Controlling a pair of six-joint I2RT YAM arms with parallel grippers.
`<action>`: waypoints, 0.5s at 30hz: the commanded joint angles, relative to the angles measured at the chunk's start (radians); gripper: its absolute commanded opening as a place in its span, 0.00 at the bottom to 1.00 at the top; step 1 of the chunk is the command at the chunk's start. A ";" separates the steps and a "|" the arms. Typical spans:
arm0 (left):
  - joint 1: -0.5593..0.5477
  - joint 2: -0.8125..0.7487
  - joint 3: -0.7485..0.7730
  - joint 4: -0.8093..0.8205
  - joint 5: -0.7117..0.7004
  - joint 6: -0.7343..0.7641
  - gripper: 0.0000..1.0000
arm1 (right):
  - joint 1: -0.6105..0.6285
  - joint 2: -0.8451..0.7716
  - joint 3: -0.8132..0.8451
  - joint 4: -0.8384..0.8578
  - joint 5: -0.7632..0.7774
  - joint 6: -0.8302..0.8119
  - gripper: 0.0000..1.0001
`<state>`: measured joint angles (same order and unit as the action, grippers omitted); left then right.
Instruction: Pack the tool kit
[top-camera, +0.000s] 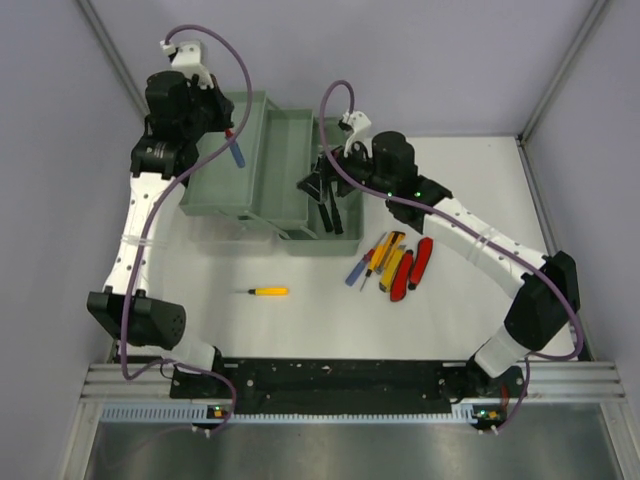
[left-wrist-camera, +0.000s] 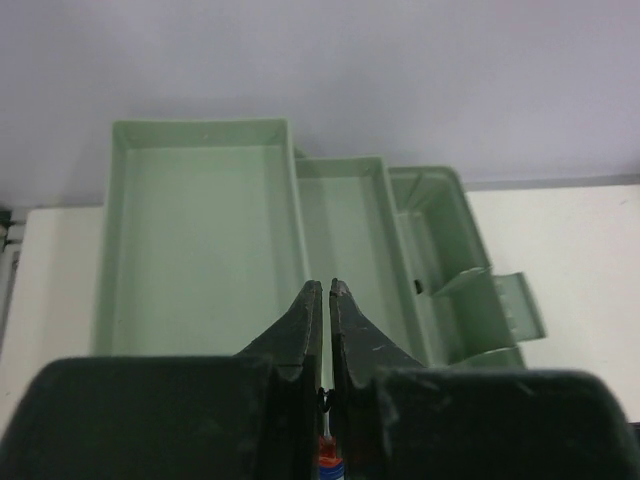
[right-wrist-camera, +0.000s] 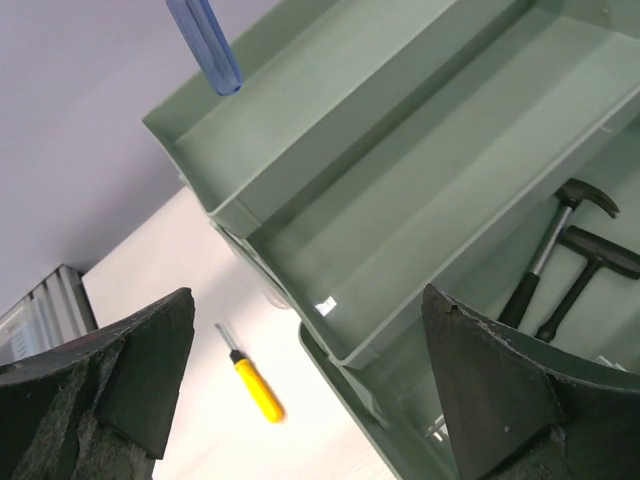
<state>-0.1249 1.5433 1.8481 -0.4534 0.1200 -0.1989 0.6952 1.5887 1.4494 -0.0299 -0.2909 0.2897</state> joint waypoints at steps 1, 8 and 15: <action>0.028 0.075 0.057 -0.117 -0.076 0.128 0.00 | -0.006 -0.035 0.032 -0.031 0.062 -0.053 0.91; 0.071 0.201 0.154 -0.272 0.010 0.070 0.00 | -0.013 -0.007 0.080 -0.131 0.072 -0.053 0.91; 0.094 0.326 0.247 -0.363 0.027 0.033 0.11 | -0.013 0.025 0.075 -0.162 -0.062 -0.069 0.89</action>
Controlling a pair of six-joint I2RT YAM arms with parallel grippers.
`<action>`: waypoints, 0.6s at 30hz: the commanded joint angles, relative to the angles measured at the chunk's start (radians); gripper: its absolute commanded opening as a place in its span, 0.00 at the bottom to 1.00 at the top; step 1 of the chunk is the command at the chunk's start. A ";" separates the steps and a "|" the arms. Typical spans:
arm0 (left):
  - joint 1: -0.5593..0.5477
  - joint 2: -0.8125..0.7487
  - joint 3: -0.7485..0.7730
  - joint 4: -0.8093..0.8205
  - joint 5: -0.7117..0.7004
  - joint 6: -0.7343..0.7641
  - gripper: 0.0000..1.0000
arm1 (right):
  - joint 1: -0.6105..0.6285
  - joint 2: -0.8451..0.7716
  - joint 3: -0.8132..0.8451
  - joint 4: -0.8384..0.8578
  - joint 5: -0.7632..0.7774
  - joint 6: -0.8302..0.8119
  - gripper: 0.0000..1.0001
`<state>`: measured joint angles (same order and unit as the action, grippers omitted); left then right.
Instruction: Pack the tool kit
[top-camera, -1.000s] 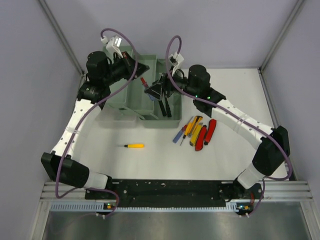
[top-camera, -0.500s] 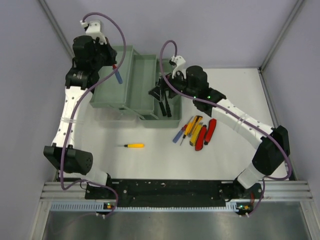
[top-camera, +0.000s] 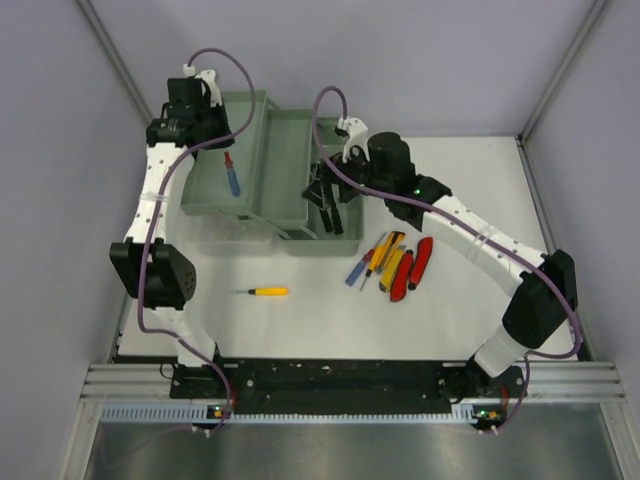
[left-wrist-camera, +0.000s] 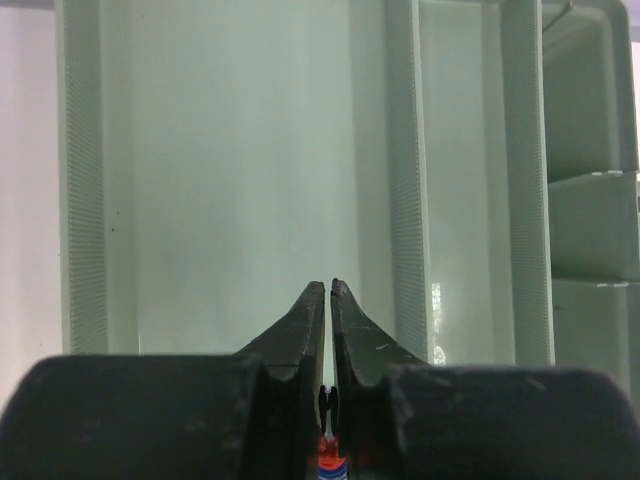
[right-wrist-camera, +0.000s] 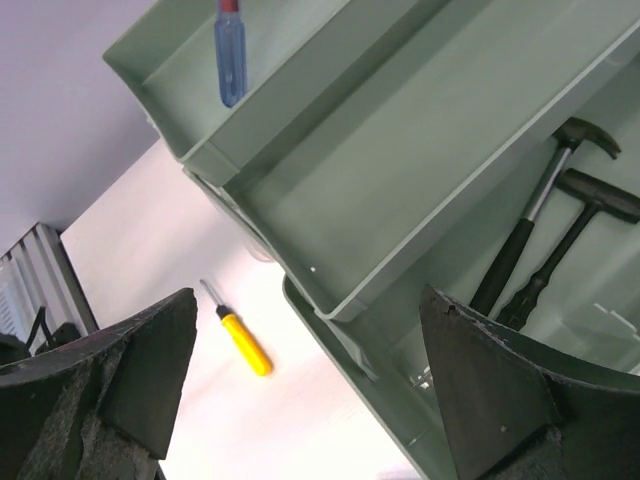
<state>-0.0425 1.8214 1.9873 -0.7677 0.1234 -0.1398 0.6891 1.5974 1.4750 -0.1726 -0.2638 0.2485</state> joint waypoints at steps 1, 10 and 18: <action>0.013 0.061 0.113 -0.050 0.019 -0.030 0.16 | -0.007 0.018 0.047 -0.019 -0.086 -0.025 0.88; 0.018 0.087 0.111 -0.012 -0.001 -0.060 0.65 | -0.005 0.024 0.015 -0.027 -0.081 -0.018 0.88; 0.023 -0.025 0.110 0.037 -0.015 -0.061 0.80 | 0.157 0.056 -0.007 -0.134 -0.023 -0.346 0.87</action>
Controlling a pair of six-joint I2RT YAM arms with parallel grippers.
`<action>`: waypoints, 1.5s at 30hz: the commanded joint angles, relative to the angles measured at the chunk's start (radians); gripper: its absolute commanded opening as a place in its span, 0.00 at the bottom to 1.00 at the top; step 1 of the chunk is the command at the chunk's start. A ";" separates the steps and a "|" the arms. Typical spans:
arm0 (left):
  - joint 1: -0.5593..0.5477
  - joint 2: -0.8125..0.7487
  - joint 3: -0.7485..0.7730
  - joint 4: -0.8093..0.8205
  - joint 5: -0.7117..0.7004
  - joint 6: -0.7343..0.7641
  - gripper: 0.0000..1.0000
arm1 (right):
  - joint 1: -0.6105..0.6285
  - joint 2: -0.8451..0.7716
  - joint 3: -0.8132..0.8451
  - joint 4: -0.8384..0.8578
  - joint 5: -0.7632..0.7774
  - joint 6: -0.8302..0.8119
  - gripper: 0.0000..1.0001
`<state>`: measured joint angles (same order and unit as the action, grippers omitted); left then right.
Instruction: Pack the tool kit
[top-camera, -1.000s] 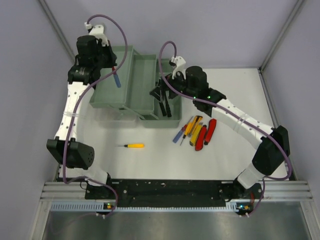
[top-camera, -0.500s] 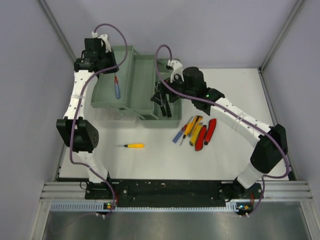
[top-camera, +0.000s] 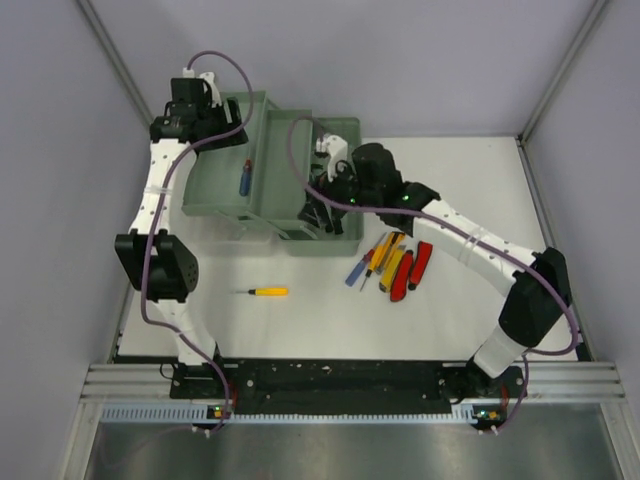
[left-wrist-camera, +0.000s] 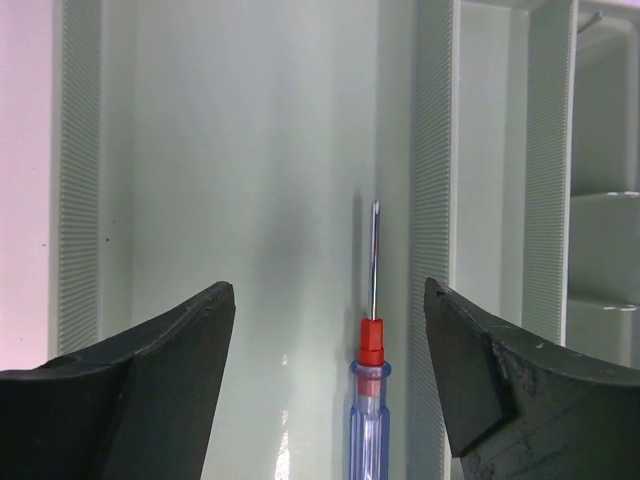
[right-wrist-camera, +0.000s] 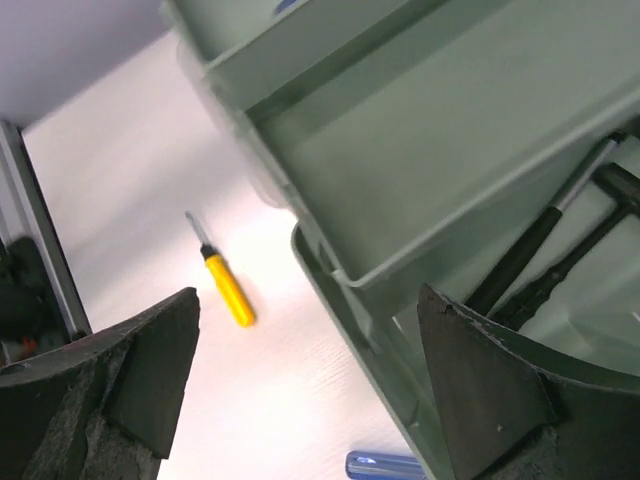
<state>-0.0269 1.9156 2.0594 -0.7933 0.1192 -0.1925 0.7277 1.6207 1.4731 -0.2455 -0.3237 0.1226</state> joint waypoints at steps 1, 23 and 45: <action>0.007 -0.141 0.036 0.068 -0.009 -0.008 0.82 | 0.146 0.039 -0.011 -0.070 0.050 -0.260 0.86; 0.008 -0.592 -0.263 0.106 0.056 -0.099 0.87 | 0.369 0.395 -0.031 0.058 0.089 -0.311 0.76; 0.007 -0.639 -0.306 0.108 0.092 -0.111 0.87 | 0.409 0.504 -0.029 0.058 0.247 -0.287 0.00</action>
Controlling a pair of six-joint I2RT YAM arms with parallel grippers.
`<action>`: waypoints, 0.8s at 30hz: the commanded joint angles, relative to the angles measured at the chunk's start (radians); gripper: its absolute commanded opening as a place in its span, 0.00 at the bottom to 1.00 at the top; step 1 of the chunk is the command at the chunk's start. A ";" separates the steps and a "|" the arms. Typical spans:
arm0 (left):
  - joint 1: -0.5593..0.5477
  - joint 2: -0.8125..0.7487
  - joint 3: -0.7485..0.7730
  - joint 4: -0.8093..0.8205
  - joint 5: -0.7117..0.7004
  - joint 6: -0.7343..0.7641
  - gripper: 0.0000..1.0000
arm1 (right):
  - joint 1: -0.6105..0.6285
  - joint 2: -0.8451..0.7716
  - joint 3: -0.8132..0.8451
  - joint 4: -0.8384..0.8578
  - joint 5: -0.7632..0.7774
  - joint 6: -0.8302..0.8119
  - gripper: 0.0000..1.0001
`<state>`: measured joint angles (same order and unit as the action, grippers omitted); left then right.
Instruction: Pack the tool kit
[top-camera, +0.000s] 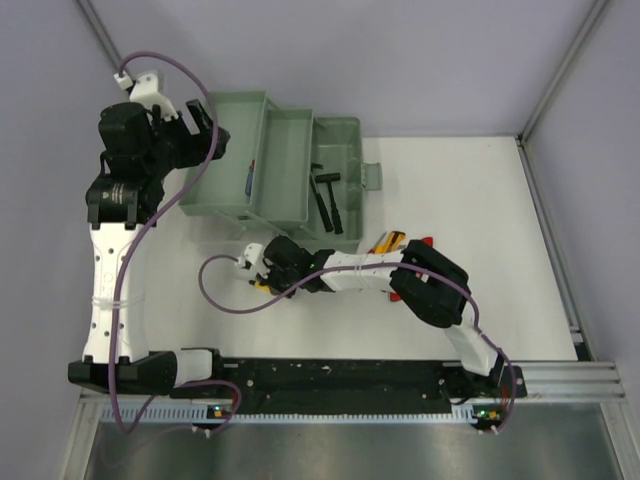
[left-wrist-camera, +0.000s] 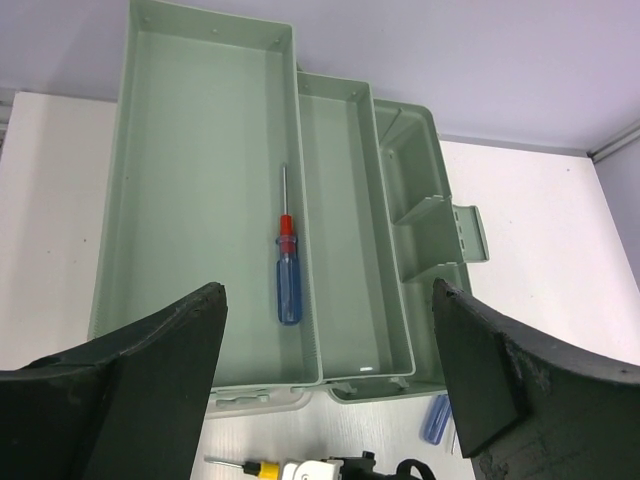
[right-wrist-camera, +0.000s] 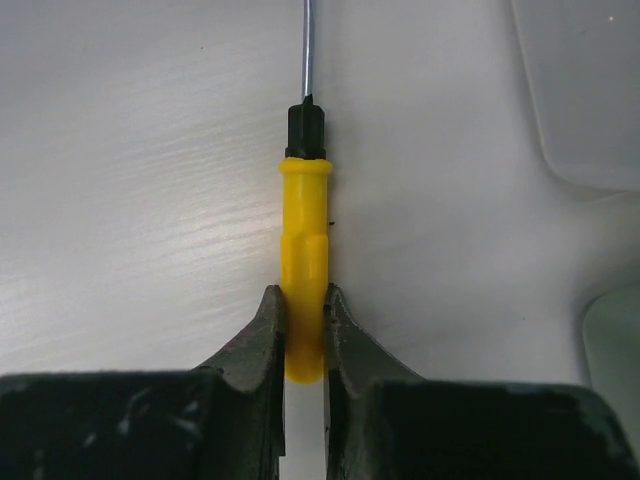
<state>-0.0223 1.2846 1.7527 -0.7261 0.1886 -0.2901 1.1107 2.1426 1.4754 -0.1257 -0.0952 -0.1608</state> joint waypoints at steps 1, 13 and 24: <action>0.001 -0.007 0.001 0.042 0.026 -0.015 0.87 | 0.026 -0.036 -0.046 -0.060 0.015 -0.005 0.00; 0.001 -0.001 0.011 0.051 0.043 -0.030 0.87 | 0.026 -0.380 -0.135 -0.121 -0.037 -0.060 0.00; -0.001 -0.053 0.019 0.149 0.109 -0.110 0.87 | -0.110 -0.598 -0.063 -0.095 -0.097 0.064 0.00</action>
<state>-0.0223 1.2839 1.7519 -0.6945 0.2504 -0.3489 1.0664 1.5997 1.3369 -0.2623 -0.1658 -0.1600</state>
